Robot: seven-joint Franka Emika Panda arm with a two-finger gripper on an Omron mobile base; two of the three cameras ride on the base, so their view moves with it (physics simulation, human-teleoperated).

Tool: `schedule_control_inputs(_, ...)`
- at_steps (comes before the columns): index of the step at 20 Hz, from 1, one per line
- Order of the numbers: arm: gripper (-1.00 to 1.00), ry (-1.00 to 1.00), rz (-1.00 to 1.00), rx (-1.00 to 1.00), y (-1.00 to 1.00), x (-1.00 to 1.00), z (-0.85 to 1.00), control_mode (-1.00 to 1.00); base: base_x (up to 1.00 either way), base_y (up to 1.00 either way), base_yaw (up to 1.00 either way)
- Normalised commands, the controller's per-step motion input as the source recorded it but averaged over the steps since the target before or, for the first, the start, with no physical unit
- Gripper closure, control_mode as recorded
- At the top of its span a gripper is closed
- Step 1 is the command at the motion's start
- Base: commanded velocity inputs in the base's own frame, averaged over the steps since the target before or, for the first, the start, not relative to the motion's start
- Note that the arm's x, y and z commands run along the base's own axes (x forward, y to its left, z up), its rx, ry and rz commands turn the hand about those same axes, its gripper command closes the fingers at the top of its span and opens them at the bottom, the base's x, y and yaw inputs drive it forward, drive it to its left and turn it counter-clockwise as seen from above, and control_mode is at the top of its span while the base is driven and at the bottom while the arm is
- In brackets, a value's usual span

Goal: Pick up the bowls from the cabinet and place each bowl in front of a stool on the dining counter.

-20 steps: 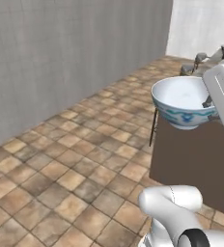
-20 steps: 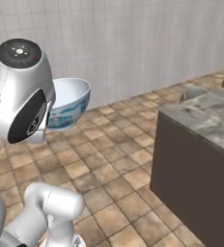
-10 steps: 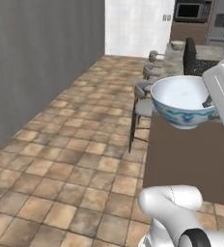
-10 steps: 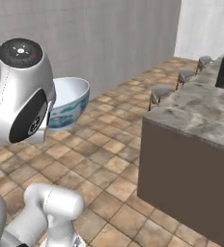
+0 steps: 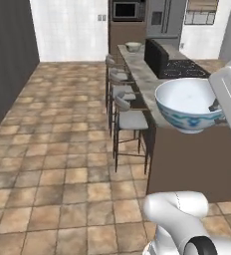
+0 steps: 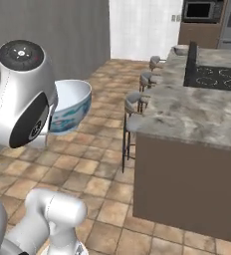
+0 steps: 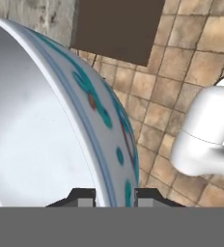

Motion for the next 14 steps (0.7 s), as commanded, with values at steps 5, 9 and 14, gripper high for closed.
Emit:
schedule_control_inputs(5,1.00,0.00,0.00,0.00,0.00,0.00,0.00,1.00,0.91,1.00,-0.57)
schedule_control_inputs(9,1.00,0.00,0.00,0.00,0.00,0.00,0.00,1.00,0.85,1.00,-0.57)
schedule_control_inputs(14,1.00,0.00,0.00,0.00,0.00,0.00,0.00,1.00,0.78,1.00,-0.55)
